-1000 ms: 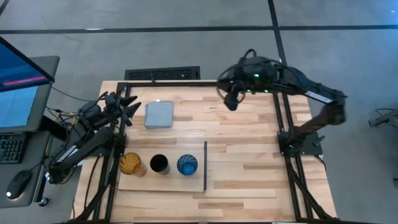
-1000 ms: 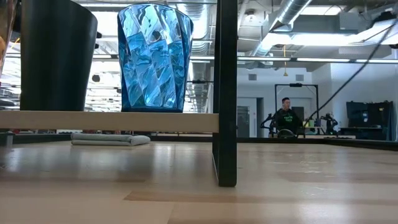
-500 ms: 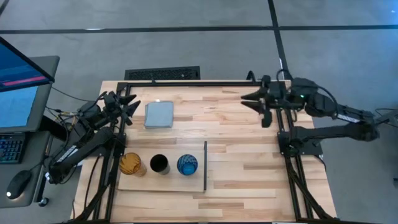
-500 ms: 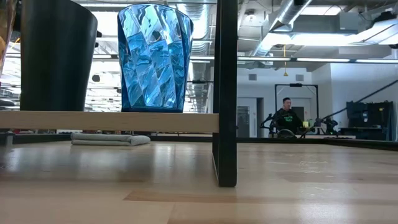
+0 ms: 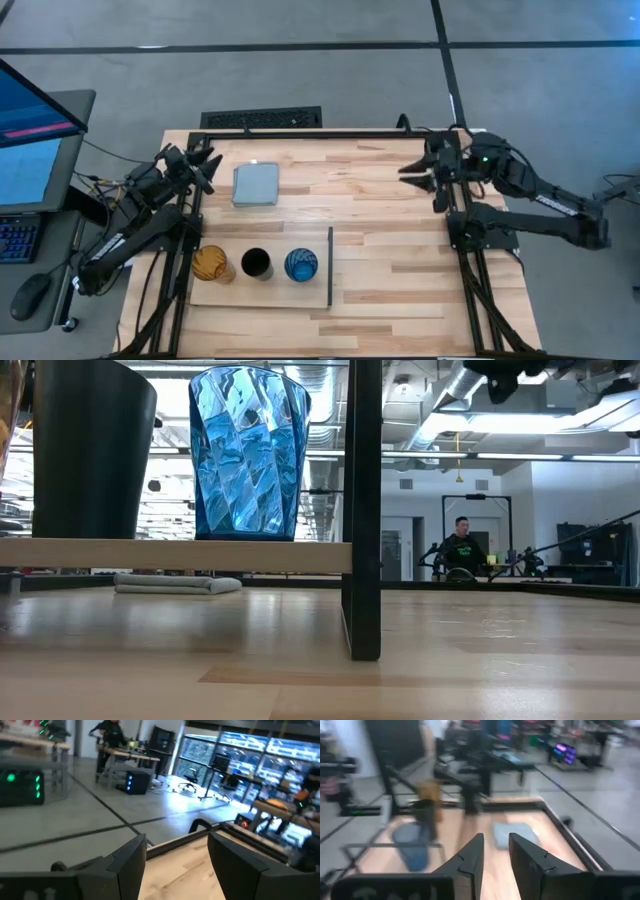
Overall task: Stack small to large cups/mugs on shelf
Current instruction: Return to Home Position
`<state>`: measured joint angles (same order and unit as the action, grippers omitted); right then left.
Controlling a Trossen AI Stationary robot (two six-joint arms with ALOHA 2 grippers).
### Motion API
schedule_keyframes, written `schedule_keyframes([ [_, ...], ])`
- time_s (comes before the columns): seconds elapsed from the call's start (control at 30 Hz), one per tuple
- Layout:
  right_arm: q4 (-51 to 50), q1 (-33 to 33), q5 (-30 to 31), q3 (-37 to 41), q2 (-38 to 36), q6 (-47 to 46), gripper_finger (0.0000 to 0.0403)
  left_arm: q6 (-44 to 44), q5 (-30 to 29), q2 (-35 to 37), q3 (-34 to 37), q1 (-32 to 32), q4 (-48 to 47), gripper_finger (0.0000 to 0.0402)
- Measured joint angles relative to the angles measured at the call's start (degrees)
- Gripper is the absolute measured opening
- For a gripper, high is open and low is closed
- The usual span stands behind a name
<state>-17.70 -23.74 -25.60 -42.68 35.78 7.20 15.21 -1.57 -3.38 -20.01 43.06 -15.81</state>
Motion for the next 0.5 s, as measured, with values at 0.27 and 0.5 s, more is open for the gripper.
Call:
schedule_keyframes([
  [0.27,10.7,-13.2,-15.4,8.9,-5.2,-2.5,0.0113,-4.5,2.3,0.0,0.0,0.0,0.3,0.0203],
  [0.5,14.2,-21.3,-19.6,17.2,-11.3,-11.2,0.0113,-4.9,0.6,0.0,0.0,0.0,0.3,0.0203],
])
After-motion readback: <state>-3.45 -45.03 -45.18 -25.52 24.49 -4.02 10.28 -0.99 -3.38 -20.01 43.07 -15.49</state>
